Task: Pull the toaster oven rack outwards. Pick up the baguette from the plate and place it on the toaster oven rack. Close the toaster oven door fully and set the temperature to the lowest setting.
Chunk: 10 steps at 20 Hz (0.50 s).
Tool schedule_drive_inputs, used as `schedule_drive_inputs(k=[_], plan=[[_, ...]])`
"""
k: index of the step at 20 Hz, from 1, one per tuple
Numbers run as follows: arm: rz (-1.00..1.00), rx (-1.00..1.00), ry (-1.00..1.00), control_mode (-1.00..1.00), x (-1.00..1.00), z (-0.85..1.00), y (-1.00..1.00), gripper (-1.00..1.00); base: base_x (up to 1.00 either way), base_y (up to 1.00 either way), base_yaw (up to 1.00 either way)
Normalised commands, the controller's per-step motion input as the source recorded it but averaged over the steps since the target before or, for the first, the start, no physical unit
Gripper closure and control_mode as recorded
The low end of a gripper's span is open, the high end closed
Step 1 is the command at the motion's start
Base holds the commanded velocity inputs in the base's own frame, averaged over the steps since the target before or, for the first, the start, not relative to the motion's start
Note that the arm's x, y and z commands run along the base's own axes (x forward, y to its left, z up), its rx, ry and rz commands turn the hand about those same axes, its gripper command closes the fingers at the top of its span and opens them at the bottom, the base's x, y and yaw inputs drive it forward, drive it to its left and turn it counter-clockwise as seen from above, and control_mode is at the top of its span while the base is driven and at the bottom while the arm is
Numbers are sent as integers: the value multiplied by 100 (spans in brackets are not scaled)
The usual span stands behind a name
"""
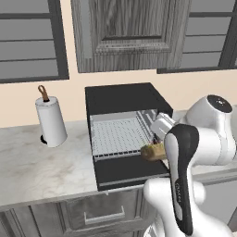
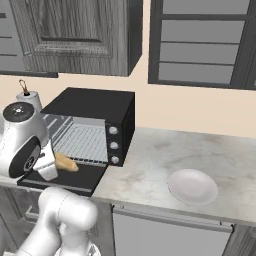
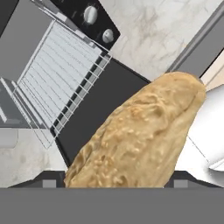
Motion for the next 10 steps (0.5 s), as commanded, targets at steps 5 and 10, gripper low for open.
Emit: schedule_drive_inputs(k=[5,10], plan=[[-2,0,0,-100,5,0,22,100,0,0,0],[0,2,-8,-100,22,-1,10,100,0,0,0]])
